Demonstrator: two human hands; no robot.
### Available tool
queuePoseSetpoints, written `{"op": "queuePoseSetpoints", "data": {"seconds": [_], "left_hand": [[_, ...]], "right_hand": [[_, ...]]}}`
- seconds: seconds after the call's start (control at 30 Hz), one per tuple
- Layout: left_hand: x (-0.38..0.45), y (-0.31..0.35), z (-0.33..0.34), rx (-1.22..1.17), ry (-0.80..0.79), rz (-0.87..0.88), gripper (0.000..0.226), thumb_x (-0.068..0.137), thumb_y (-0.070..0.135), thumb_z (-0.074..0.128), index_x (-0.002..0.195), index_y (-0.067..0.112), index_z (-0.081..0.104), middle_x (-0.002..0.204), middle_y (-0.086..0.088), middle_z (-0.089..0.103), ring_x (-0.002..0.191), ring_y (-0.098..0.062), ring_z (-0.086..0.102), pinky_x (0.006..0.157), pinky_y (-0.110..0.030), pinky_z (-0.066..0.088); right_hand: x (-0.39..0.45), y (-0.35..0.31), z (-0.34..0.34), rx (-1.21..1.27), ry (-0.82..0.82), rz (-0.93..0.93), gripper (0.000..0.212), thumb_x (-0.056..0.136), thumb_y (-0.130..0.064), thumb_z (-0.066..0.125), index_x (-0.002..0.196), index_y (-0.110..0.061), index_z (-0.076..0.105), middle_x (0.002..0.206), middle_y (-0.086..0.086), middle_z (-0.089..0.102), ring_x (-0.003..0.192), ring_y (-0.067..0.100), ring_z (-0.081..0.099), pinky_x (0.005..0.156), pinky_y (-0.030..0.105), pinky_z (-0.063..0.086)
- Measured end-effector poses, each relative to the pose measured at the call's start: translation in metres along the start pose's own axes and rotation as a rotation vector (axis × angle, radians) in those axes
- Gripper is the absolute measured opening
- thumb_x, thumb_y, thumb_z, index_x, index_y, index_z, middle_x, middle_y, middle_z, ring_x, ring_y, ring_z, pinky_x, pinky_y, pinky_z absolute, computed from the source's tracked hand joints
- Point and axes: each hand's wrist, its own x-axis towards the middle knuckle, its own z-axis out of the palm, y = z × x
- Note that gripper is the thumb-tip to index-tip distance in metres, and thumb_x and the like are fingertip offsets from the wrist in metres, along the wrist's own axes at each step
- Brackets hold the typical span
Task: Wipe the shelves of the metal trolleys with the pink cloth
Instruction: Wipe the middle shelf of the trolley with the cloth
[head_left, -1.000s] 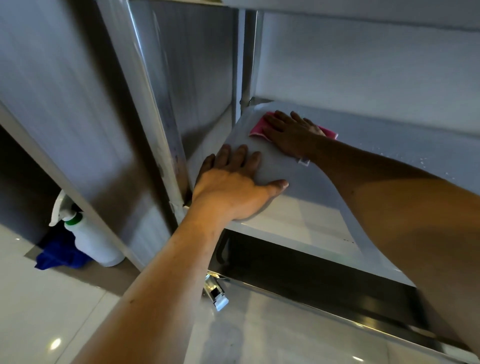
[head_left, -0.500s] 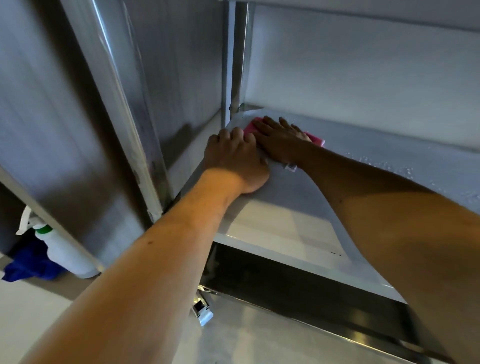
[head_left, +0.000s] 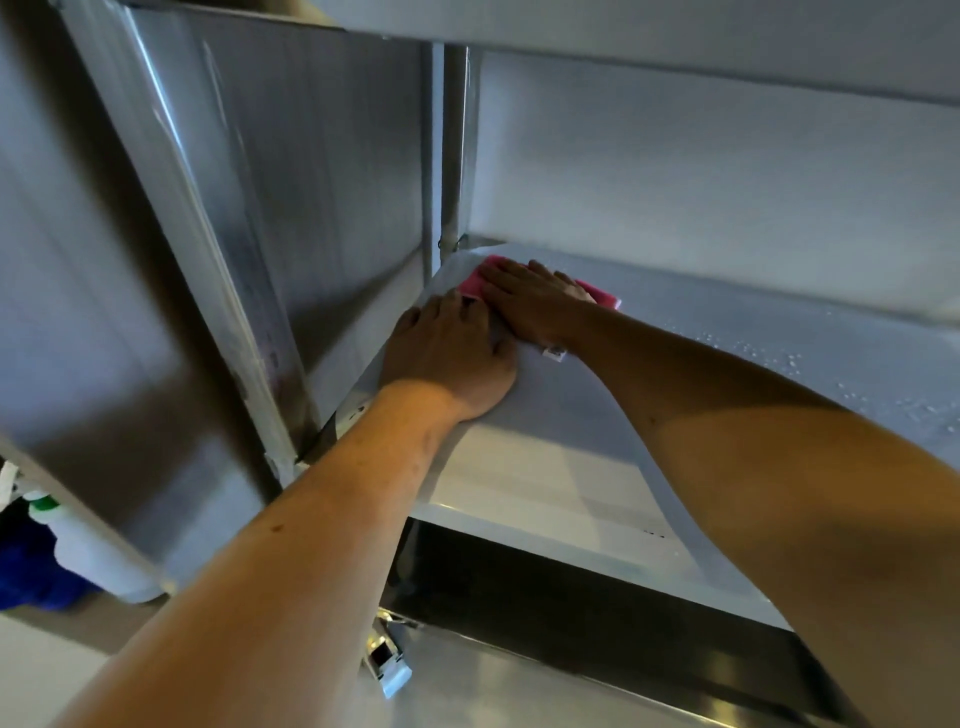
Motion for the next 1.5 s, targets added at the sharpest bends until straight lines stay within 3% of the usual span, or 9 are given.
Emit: {"op": "queuePoseSetpoints", "data": {"seconds": [0.13, 0.33, 0.6, 1.13, 1.5], "left_hand": [[0.004, -0.001, 0.005, 0.012, -0.008, -0.005, 0.062, 0.096, 0.047, 0.033, 0.148, 0.014, 0.039, 0.151, -0.013, 0.044, 0.138, -0.03, 0.041, 0.116, -0.044, 0.028], [0.007, -0.001, 0.001, 0.044, -0.011, 0.0, 0.057, 0.093, 0.049, 0.032, 0.137, 0.017, 0.048, 0.137, -0.011, 0.055, 0.126, -0.03, 0.05, 0.105, -0.045, 0.035], [0.005, -0.001, -0.002, 0.031, -0.027, -0.027, 0.052, 0.094, 0.049, 0.033, 0.133, 0.018, 0.047, 0.136, -0.01, 0.052, 0.127, -0.031, 0.046, 0.102, -0.047, 0.033], [0.001, 0.001, -0.005, -0.026, -0.038, -0.039, 0.05, 0.096, 0.05, 0.035, 0.13, 0.018, 0.05, 0.137, -0.008, 0.054, 0.127, -0.029, 0.047, 0.106, -0.044, 0.032], [0.002, 0.001, -0.003, -0.031, -0.049, -0.035, 0.053, 0.095, 0.05, 0.036, 0.134, 0.017, 0.048, 0.141, -0.008, 0.05, 0.133, -0.028, 0.043, 0.109, -0.043, 0.029]], "right_hand": [[0.019, 0.002, -0.001, 0.062, 0.017, 0.055, 0.062, 0.109, -0.05, 0.023, 0.164, -0.024, 0.008, 0.172, 0.003, 0.005, 0.157, 0.031, 0.007, 0.126, 0.058, 0.012], [0.033, 0.002, -0.004, 0.131, 0.051, 0.103, 0.061, 0.109, -0.052, 0.018, 0.164, -0.026, 0.011, 0.172, 0.002, 0.007, 0.157, 0.031, 0.007, 0.125, 0.058, 0.01], [0.037, 0.005, -0.001, 0.159, 0.06, 0.143, 0.06, 0.109, -0.052, 0.015, 0.164, -0.027, 0.011, 0.172, 0.0, 0.007, 0.158, 0.029, 0.007, 0.126, 0.057, 0.009], [0.031, 0.015, -0.006, 0.181, 0.025, 0.216, 0.063, 0.109, -0.055, 0.018, 0.164, -0.027, 0.011, 0.172, 0.001, 0.004, 0.158, 0.032, 0.002, 0.125, 0.06, 0.008], [-0.002, 0.064, 0.006, 0.166, 0.02, 0.308, 0.062, 0.107, -0.054, 0.016, 0.164, -0.029, 0.009, 0.173, -0.001, 0.002, 0.158, 0.032, 0.001, 0.125, 0.059, 0.008]]}}
